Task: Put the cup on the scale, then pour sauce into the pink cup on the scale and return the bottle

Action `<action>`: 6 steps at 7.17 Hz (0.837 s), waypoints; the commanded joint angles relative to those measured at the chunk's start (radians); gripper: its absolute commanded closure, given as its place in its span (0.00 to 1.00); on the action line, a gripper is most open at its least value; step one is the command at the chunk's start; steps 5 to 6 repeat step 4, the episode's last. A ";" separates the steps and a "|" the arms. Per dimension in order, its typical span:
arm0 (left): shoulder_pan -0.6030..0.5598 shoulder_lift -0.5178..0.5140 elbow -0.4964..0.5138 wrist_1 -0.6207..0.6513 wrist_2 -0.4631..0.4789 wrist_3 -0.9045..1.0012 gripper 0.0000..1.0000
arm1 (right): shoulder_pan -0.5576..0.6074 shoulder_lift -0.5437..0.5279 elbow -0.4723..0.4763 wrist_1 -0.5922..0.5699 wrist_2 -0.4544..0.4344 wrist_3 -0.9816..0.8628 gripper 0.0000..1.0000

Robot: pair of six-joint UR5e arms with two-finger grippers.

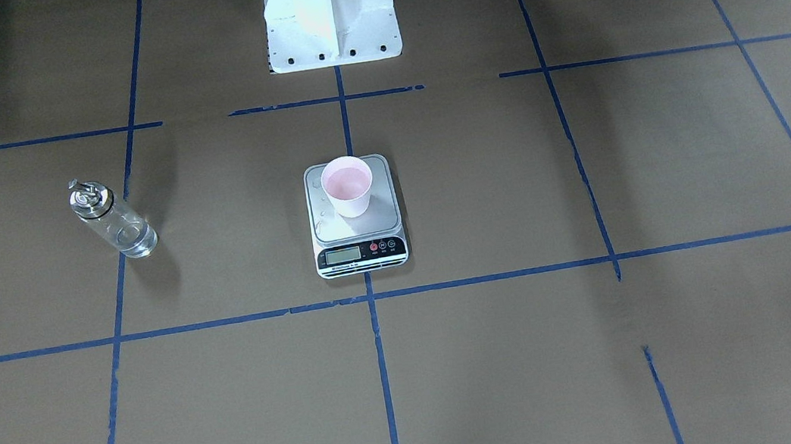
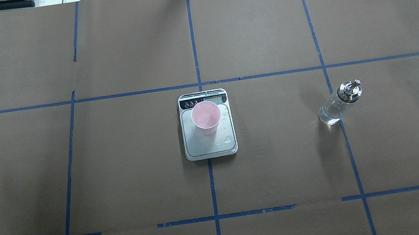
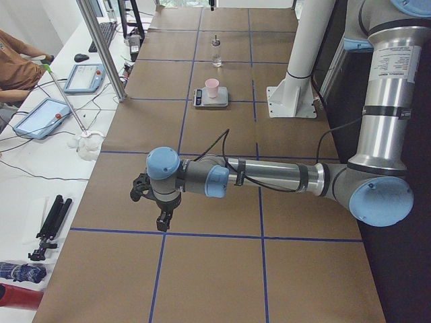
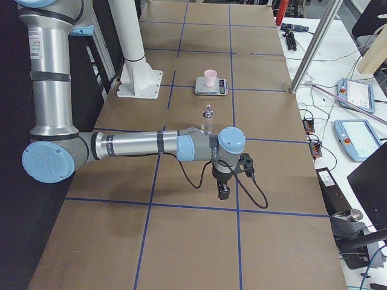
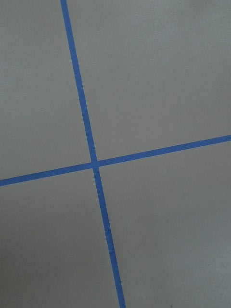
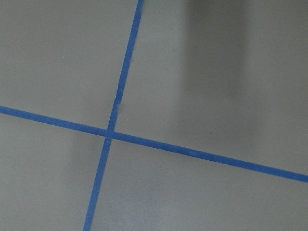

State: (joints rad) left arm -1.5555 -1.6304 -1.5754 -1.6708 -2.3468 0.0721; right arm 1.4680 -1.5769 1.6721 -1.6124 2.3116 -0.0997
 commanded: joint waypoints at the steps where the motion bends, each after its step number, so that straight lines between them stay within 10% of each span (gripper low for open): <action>1: 0.000 0.001 0.000 -0.001 0.001 0.000 0.00 | 0.000 0.000 -0.005 0.002 0.000 0.000 0.00; 6: 0.000 0.001 0.000 -0.003 -0.002 0.000 0.00 | 0.000 0.000 0.001 0.002 0.002 0.000 0.00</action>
